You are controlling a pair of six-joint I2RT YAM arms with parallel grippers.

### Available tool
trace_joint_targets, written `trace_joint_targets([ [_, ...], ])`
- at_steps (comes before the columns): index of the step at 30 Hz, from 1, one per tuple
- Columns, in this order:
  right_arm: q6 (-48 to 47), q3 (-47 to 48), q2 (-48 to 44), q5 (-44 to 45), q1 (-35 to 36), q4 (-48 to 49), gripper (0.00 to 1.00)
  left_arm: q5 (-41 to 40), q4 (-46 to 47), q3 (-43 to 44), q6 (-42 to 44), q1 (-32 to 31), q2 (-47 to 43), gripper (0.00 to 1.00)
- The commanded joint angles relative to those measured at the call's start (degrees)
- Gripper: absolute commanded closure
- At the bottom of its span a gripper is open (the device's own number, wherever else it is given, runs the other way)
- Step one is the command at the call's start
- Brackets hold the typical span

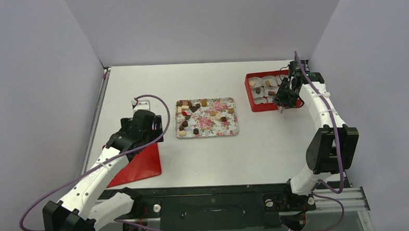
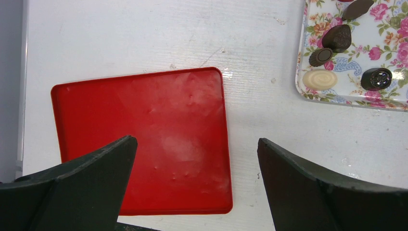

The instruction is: Pack the chocolate

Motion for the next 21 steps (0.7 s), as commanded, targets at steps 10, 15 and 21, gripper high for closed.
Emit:
trace_joint_targets([
  [10,-0.4,0.21,-3.7,0.07,-0.31,0.74,0.7,0.02,1.64,0.71,0.43,0.37,-0.92,0.03],
  [15,-0.5,0.53,-3.82,0.11,-0.29,0.43,0.68,0.08,1.6,0.69,0.46,0.37,-0.85,0.04],
  [21,-0.59,0.93,-3.87,0.1,-0.36,0.18,0.66,0.04,1.62,0.76,0.44,0.37,-1.02,0.04],
])
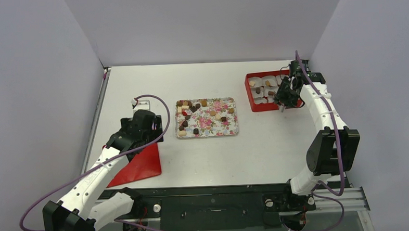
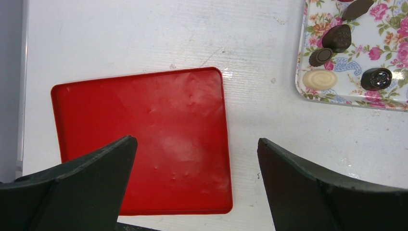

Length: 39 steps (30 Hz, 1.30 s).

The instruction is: Pack the chocolate

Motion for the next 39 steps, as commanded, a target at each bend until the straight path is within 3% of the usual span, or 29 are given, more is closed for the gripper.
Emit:
trace_joint_targets([
  [1,-0.55,0.92,-2.79,0.13,-0.32,0.23,0.66,0.02,1.6,0.75,0.42,0.37,-1.0,0.04],
  [15,-0.14,4.71,-3.83,-0.35,0.68,-1.16,0.66,0.04,1.57,0.75,0.39,0.37,-1.11,0.04],
  [23,0.67,9.5,-5.08,0.4,5.7,-3.65,0.66,-0.18,1.62,0.73,0.4,0.37,-0.99,0.04],
  [27,1.76,10.47,-5.9,0.76,10.22,-4.4,0.66,-0.2,1.65,0.77,0.38,0.37,-0.85,0.04],
  [39,7.59,10.2,-2.98,2.94,33.75,-2.67,0.66,-1.4,1.06,0.8,0.02,0.37,-0.76,0.04],
])
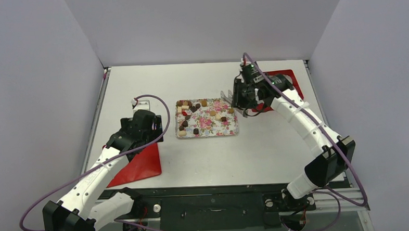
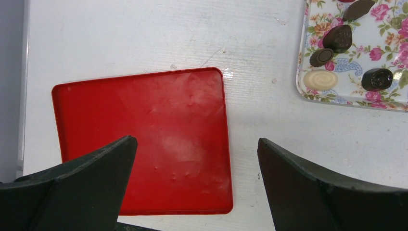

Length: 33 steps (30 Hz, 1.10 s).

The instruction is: Pack the chocolate

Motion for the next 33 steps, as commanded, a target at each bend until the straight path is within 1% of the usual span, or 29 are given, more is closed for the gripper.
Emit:
trace_joint_targets([
  [1,3.48,2.42,1.76,1.64,6.58,2.0,0.66,-1.52,0.96,0.81,-0.06,0.33,-0.61,0.04],
  [4,4.74,3.69,4.89,1.65,11.8,2.75,0.66,-1.81,0.8,0.88,-0.14,0.37,-0.51,0.04],
  [8,5.55,6.09,9.15,1.28,16.97,3.36,0.66,-2.21,0.66,0.9,-0.26,0.37,-0.5,0.04],
  [13,5.83,11.03,14.13,1.01,21.67,3.35,0.66,-2.44,0.53,0.98,-0.46,0.37,-0.4,0.04],
  [19,5.83,15.03,19.18,1.28,23.65,3.02,0.66,-2.18,0.58,0.89,-0.33,0.44,-0.49,0.04],
  [29,5.76,16.76,21.54,3.04,24.04,2.98,0.66,-1.89,0.75,0.85,-0.27,0.46,-0.66,0.04],
  [33,5.68,17.85,22.75,5.7,23.92,2.89,0.66,-1.87,0.74,0.91,-0.28,0.46,-0.63,0.04],
])
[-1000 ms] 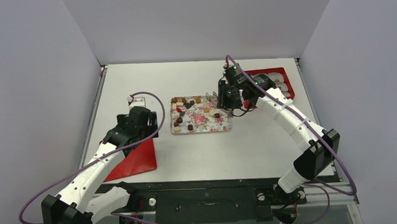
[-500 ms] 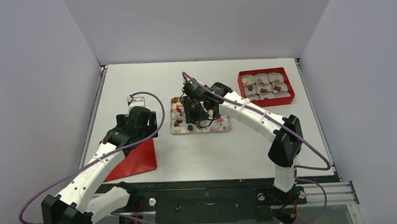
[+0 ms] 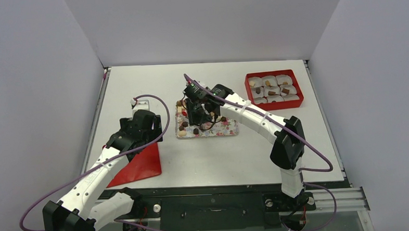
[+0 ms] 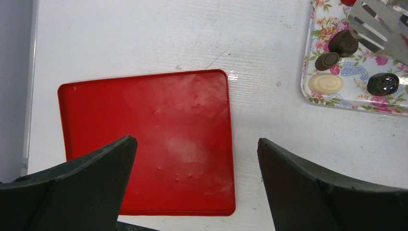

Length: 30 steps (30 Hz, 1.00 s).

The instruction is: Pack the chocolate

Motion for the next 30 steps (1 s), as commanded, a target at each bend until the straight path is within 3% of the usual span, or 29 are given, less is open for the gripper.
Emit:
trace_joint_targets([
  [1,0.71,4.04,0.84,4.2,-0.09,1.27,0.66,-0.5,0.82,0.91,-0.06,0.46,-0.73,0.03],
  [30,0.41,4.15,5.09,4.91,-1.01,1.3,0.66,-0.31,0.84,0.81,0.08,0.46,-0.86,0.04],
])
